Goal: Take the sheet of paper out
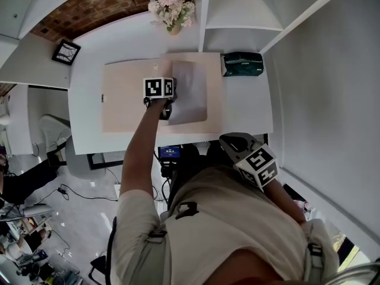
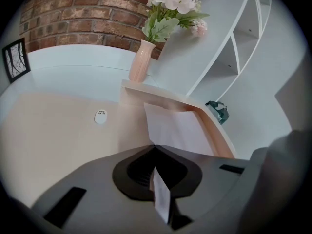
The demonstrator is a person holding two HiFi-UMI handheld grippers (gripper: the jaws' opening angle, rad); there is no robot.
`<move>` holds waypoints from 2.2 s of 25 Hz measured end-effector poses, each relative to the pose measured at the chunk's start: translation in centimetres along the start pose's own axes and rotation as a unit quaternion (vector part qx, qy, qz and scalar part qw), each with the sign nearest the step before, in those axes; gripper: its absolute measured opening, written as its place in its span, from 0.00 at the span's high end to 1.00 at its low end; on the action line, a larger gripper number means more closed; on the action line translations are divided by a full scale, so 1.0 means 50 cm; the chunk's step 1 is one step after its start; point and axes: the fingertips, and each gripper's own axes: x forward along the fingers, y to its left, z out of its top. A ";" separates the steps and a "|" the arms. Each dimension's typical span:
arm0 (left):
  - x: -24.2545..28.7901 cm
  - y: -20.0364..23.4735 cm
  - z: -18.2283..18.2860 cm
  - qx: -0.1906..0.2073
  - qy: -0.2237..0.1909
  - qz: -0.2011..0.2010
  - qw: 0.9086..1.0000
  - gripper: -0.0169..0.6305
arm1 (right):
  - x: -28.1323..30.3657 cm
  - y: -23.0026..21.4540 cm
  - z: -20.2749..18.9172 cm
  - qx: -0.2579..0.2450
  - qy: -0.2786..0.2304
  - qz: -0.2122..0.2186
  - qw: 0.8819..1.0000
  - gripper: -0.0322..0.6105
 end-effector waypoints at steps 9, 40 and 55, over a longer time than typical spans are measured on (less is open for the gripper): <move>-0.014 -0.002 0.005 0.006 -0.007 0.013 1.000 0.95 | 0.004 0.005 0.008 -0.001 -0.007 0.007 1.000 0.92; -0.048 0.015 0.008 0.004 -0.016 0.020 1.000 0.95 | 0.008 0.014 0.014 -0.006 -0.013 0.021 1.000 0.92; -0.071 0.041 0.013 0.001 -0.027 0.033 0.999 0.95 | 0.013 0.027 0.024 -0.014 -0.012 0.030 0.999 0.92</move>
